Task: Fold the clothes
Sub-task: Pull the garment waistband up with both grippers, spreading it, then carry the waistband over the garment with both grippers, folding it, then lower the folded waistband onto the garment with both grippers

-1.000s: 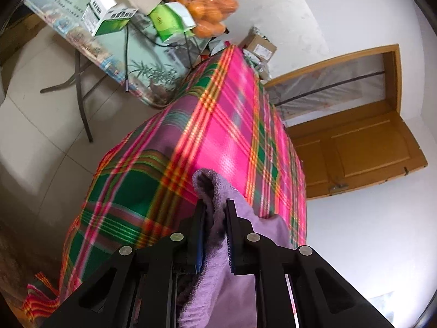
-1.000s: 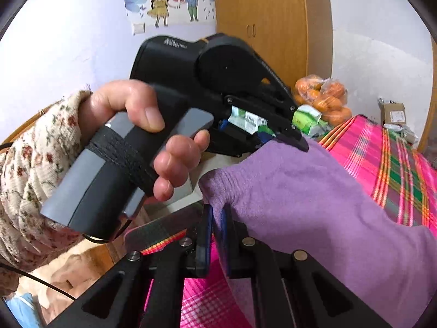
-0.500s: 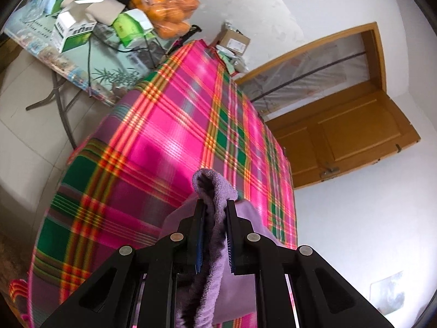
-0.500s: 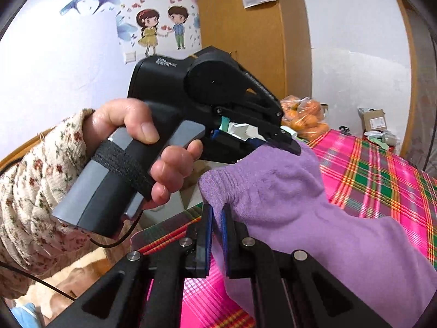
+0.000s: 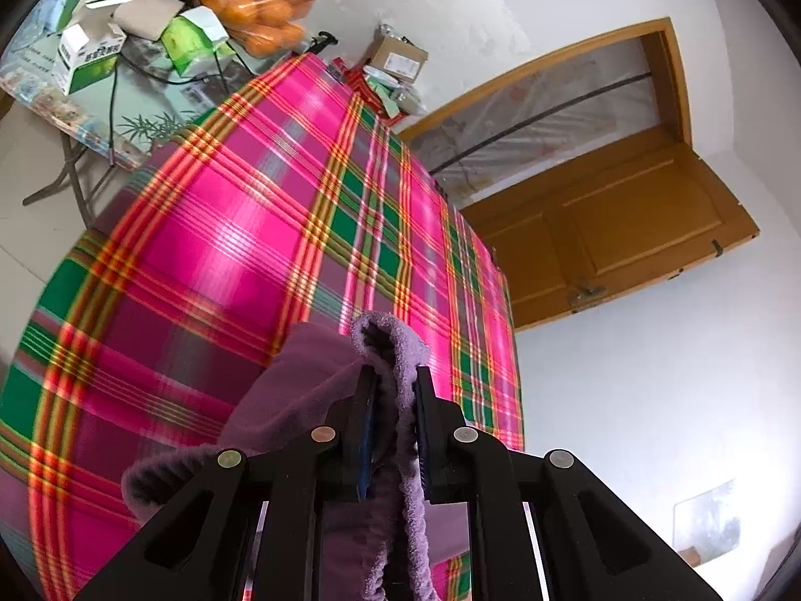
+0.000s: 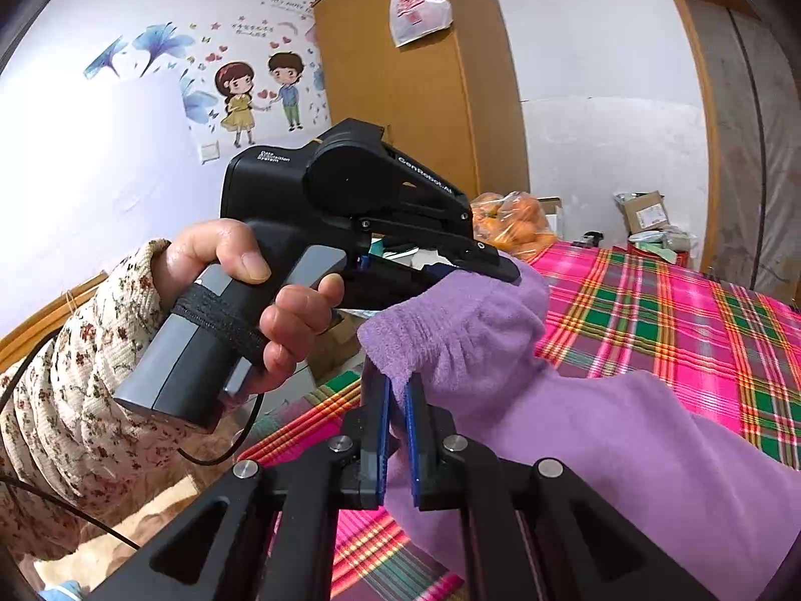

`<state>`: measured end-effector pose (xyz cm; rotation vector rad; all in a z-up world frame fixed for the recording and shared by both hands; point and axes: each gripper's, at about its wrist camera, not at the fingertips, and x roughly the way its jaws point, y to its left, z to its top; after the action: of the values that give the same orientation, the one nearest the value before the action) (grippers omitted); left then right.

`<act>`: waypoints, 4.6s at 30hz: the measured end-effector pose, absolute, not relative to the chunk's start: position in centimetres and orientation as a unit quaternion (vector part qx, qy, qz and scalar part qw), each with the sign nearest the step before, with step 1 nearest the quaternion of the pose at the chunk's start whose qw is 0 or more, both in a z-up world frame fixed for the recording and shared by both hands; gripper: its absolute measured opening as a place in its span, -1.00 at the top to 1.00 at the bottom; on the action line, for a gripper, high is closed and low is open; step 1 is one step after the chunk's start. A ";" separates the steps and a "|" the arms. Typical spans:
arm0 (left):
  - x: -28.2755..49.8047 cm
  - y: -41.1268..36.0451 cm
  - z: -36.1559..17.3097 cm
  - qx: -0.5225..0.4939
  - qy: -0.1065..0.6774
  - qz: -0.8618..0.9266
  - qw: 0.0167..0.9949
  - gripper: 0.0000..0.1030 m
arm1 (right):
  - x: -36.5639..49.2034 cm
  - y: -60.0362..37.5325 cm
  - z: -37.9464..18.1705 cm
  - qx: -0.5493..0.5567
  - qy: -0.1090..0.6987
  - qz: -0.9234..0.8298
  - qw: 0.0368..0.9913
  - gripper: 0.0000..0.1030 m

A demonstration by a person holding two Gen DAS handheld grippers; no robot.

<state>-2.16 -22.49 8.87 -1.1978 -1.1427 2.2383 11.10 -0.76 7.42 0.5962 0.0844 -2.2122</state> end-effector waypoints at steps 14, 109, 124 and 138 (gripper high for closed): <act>-4.2 -17.4 8.7 -0.452 -0.405 0.771 0.191 0.71 | 10.3 4.8 7.3 0.246 0.000 -0.899 0.361 0.87; 7.5 -14.9 -0.8 -0.430 -0.461 0.724 0.280 0.33 | 3.7 13.6 0.8 0.417 -0.081 -0.859 0.285 0.72; 8.2 -15.9 -2.2 -0.441 -0.478 0.716 0.256 0.33 | 2.1 13.7 -0.6 0.399 -0.113 -0.840 0.351 0.11; 8.7 -16.9 -2.3 -0.439 -0.483 0.716 0.247 0.33 | 1.3 13.1 -1.6 0.450 -0.086 -0.772 0.440 0.19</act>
<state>8.68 -16.86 -2.28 -1.1981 -1.3167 1.9515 1.28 13.10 -1.59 1.1176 -0.2147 -1.9179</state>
